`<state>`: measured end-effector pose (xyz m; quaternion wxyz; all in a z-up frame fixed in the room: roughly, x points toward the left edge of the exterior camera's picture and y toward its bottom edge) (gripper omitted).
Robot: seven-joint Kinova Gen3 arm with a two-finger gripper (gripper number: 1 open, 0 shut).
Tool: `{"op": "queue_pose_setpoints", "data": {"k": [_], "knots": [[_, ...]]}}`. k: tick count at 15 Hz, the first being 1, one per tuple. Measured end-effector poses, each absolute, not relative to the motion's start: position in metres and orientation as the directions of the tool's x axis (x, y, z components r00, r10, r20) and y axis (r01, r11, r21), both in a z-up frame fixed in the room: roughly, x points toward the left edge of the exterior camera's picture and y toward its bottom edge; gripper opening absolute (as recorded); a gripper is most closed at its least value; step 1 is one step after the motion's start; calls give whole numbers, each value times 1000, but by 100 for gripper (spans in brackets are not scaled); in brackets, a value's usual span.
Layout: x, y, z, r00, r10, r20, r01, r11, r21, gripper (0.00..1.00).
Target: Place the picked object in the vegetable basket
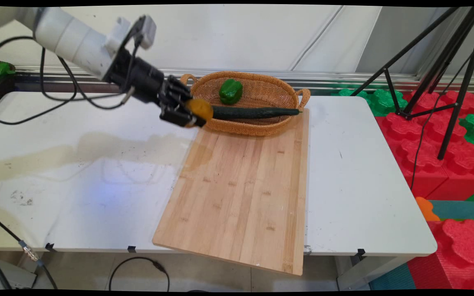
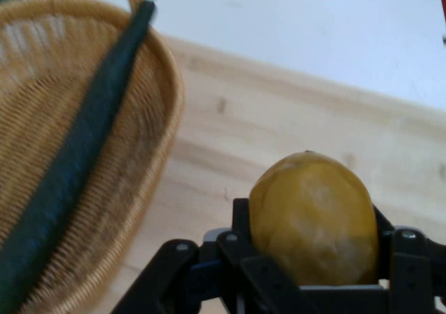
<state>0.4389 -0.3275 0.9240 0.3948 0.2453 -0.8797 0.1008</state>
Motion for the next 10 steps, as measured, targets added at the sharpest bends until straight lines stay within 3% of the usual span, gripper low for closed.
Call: {"op": "queue_pose_setpoints", "data": {"k": [10], "knots": [[442, -377, 945, -421, -355, 835, -613, 790, 27, 0]]}}
